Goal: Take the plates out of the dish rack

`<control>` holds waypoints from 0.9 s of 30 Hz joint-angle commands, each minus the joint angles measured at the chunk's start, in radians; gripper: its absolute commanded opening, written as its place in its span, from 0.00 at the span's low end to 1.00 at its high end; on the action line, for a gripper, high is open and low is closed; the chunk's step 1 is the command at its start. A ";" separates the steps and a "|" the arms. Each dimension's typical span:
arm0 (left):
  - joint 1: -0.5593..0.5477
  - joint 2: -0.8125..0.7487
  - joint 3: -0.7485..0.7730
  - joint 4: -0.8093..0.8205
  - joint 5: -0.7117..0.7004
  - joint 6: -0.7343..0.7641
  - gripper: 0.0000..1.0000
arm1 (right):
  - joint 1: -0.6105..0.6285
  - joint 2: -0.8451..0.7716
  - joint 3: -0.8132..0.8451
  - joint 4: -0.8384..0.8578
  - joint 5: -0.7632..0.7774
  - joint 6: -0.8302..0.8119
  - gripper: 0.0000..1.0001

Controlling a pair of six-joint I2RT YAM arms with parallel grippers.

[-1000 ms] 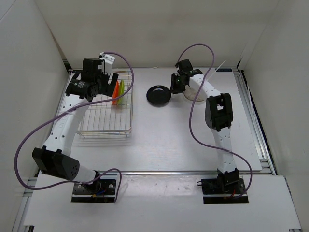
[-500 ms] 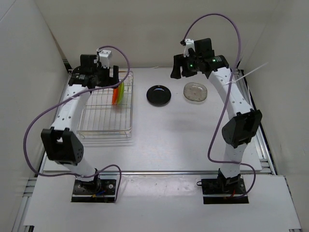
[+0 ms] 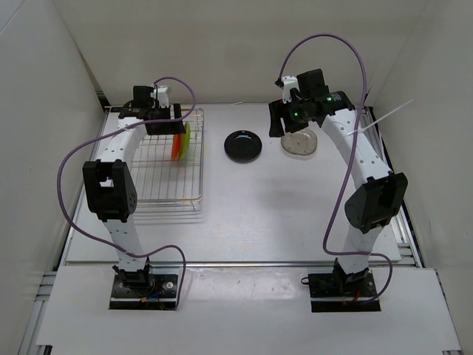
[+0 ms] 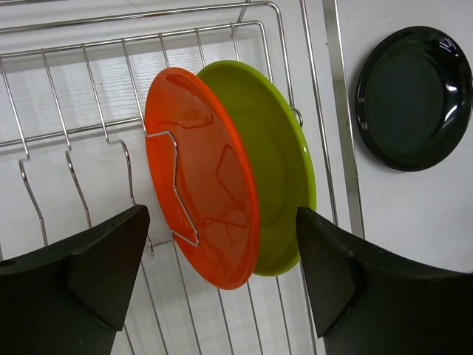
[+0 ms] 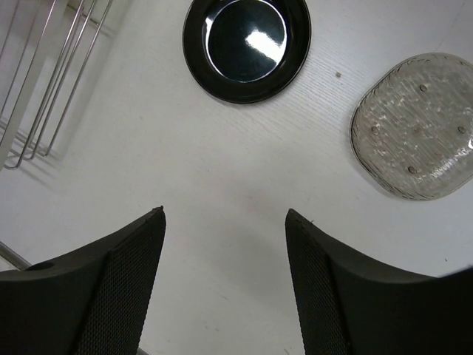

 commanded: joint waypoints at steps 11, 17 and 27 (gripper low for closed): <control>-0.010 -0.002 0.025 0.012 0.002 -0.003 0.48 | 0.004 -0.032 0.043 0.002 0.012 -0.006 0.66; -0.019 0.007 0.035 0.003 -0.007 -0.003 0.37 | 0.004 -0.041 0.034 0.002 0.021 -0.006 0.66; -0.028 -0.002 0.054 -0.007 -0.039 -0.022 0.11 | 0.004 -0.032 0.034 0.002 0.030 0.003 0.66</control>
